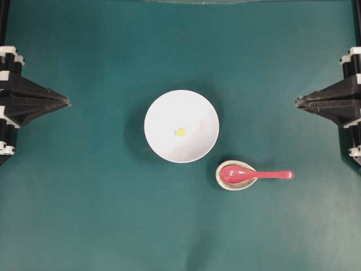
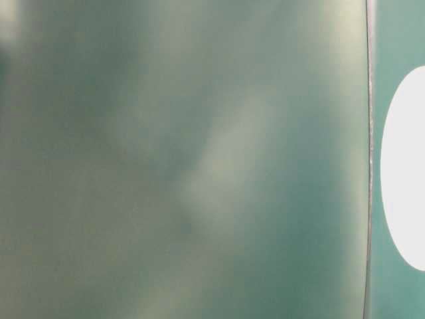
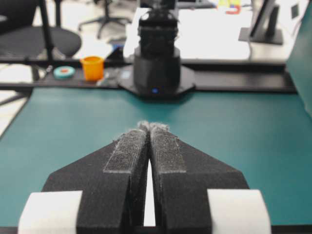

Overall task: Scoop the yellow hexagonal prism block from the bowl with a spoon using the right arm.
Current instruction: 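Move the right gripper toward the pink spoon handle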

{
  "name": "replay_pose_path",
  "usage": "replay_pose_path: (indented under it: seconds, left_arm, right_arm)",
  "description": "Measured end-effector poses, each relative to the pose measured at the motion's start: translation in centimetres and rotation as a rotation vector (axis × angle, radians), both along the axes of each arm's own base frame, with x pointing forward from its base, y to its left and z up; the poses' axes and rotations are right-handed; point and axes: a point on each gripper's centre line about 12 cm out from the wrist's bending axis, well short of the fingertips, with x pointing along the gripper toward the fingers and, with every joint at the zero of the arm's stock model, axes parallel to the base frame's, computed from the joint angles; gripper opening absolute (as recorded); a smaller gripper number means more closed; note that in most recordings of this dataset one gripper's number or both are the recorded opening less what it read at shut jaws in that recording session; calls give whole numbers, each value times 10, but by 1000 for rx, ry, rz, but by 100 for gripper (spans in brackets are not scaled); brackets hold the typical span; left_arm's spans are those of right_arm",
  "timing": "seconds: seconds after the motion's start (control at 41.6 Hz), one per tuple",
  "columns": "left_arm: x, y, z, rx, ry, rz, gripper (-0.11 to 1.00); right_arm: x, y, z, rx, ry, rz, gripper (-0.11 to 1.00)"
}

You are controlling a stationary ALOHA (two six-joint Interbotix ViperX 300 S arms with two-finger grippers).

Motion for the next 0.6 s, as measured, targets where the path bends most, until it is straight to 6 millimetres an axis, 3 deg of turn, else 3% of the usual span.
replay_pose_path:
  seconds: [0.481,0.601]
  left_arm:
    - [2,0,-4,1,44,-2,0]
    - [3,0,-4,1,48,-2,0]
  right_arm:
    - [8,0,-8,2,89,2,1]
    - [8,0,-7,8,92,1,13]
